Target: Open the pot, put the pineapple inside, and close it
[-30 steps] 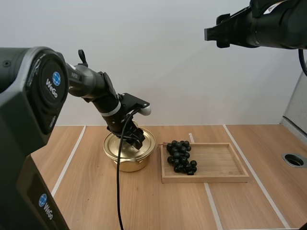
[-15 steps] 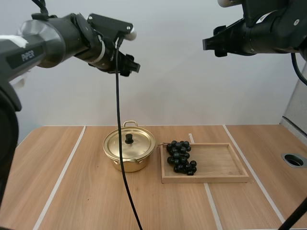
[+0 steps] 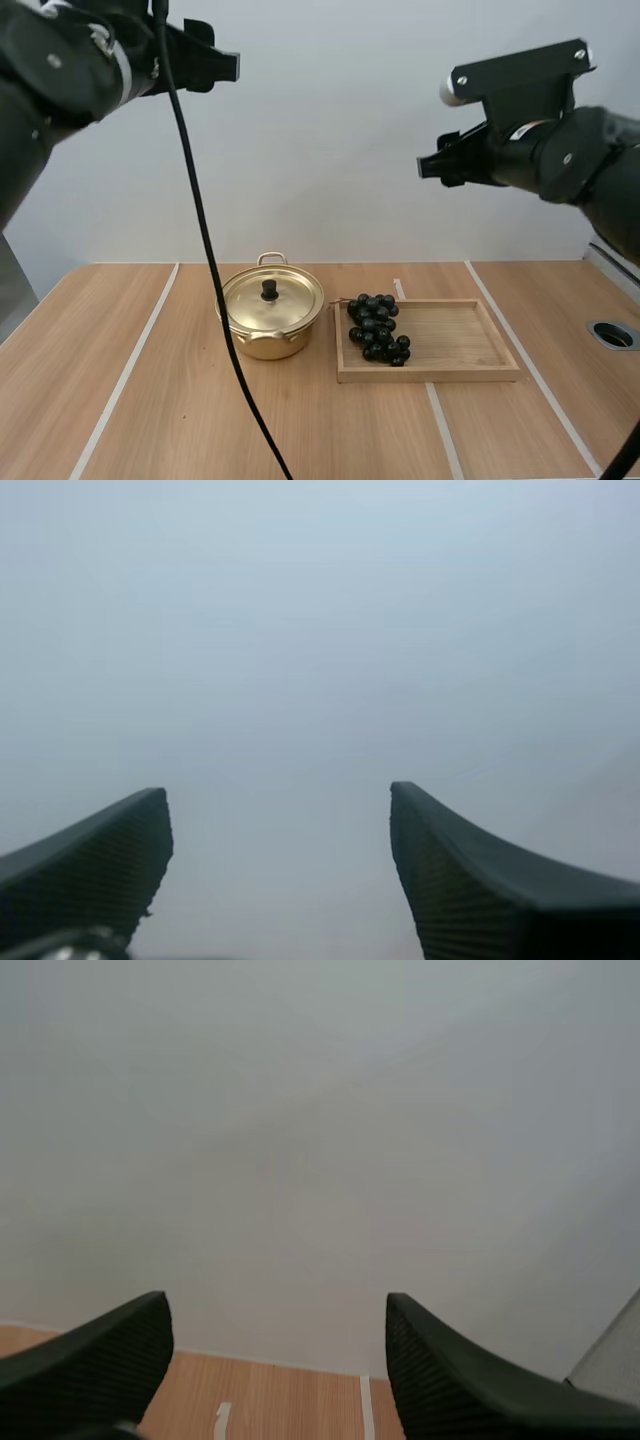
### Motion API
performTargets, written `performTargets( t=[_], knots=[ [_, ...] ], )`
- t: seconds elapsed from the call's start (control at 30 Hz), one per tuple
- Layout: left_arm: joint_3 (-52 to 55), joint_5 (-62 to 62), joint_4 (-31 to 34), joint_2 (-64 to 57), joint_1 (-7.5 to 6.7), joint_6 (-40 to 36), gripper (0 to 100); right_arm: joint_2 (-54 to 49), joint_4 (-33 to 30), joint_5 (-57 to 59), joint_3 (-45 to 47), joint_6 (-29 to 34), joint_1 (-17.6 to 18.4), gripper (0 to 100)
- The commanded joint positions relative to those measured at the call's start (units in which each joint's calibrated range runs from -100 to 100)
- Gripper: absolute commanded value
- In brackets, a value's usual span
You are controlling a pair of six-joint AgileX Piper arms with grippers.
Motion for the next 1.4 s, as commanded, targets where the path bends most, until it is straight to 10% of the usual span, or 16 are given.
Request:
performTargets(
  t=[0.0, 0.73, 0.97, 1.13, 1.37],
  knots=[
    [6.9, -1.5, -0.9, -7.7, 0.09, 0.3, 100, -1.8, 1.0, -2.5, 2.9, -0.6, -0.2, 100],
    [30.9, 13.3, 5.8, -45.9, -0.01, -6.9, 100, -19.3, 4.3, -9.4, 21.7, -2.0, -0.2, 100],
    [40.0, 6.5, 12.5, -45.9, -3.20, -6.9, 100, -25.0, 2.9, 4.1, 24.0, -2.0, -0.2, 100],
    [46.8, -0.1, 13.1, -45.9, -4.29, -7.2, 100, -30.2, 3.4, 10.7, 24.0, -2.0, -0.2, 5],
    [48.1, 3.2, 30.1, -45.9, -5.97, -5.8, 100, -35.8, 3.4, 30.1, 24.0, -1.9, -0.2, 0]
  ],
)
